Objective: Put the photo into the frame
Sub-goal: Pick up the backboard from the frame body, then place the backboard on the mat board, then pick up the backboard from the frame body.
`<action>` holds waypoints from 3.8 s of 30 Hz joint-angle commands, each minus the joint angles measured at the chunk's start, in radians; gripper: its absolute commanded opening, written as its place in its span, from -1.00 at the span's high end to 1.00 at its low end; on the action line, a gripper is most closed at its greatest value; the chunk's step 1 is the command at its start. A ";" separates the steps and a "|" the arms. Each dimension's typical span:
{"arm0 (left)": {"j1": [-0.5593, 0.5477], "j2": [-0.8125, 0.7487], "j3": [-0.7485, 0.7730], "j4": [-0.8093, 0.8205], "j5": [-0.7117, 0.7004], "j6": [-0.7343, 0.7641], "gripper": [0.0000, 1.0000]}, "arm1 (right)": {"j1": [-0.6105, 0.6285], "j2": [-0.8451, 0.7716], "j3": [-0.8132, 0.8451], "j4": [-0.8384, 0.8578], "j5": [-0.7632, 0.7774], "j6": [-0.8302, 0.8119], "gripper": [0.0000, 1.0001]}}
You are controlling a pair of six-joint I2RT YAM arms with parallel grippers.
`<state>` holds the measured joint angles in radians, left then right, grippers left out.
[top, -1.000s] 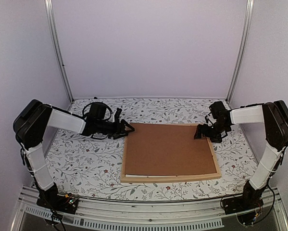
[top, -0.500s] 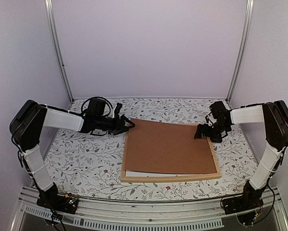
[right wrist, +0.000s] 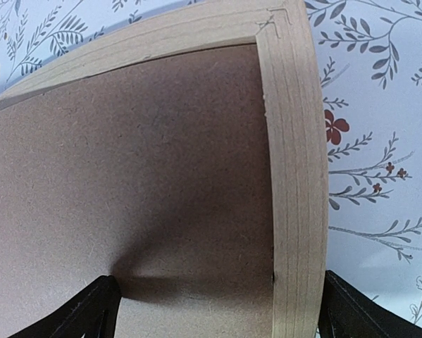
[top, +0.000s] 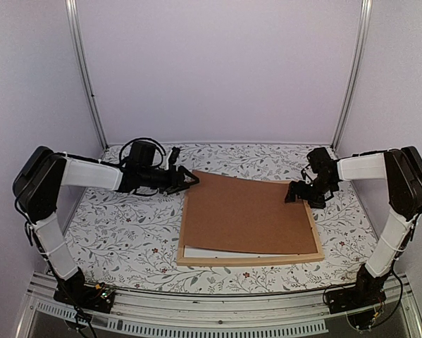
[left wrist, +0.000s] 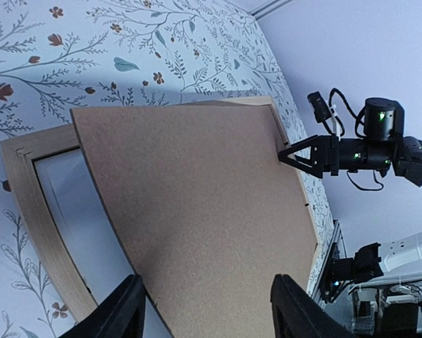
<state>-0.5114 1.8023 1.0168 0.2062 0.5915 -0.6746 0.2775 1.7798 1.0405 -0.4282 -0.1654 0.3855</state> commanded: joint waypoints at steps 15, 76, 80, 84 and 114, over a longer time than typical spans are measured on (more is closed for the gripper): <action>-0.122 -0.041 0.055 0.045 0.008 0.067 -0.26 | 0.049 0.045 0.006 -0.003 -0.158 0.001 -0.96; -0.348 0.350 0.459 -0.717 -0.687 0.347 -0.61 | 0.088 0.114 0.043 0.012 -0.177 0.007 -0.96; -0.350 0.333 0.465 -0.722 -0.711 0.346 -0.69 | 0.088 0.115 0.044 0.012 -0.176 0.006 -0.96; -0.349 0.321 0.474 -0.720 -0.727 0.350 -0.76 | 0.089 0.117 0.043 0.011 -0.175 0.006 -0.96; -0.138 -0.007 0.089 -0.418 -0.504 0.252 -0.74 | 0.086 0.114 0.088 -0.029 -0.128 -0.023 -0.96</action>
<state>-0.6430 1.7912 1.1217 -0.2928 -0.0273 -0.4095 0.3447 1.8545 1.1267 -0.4171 -0.2428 0.3645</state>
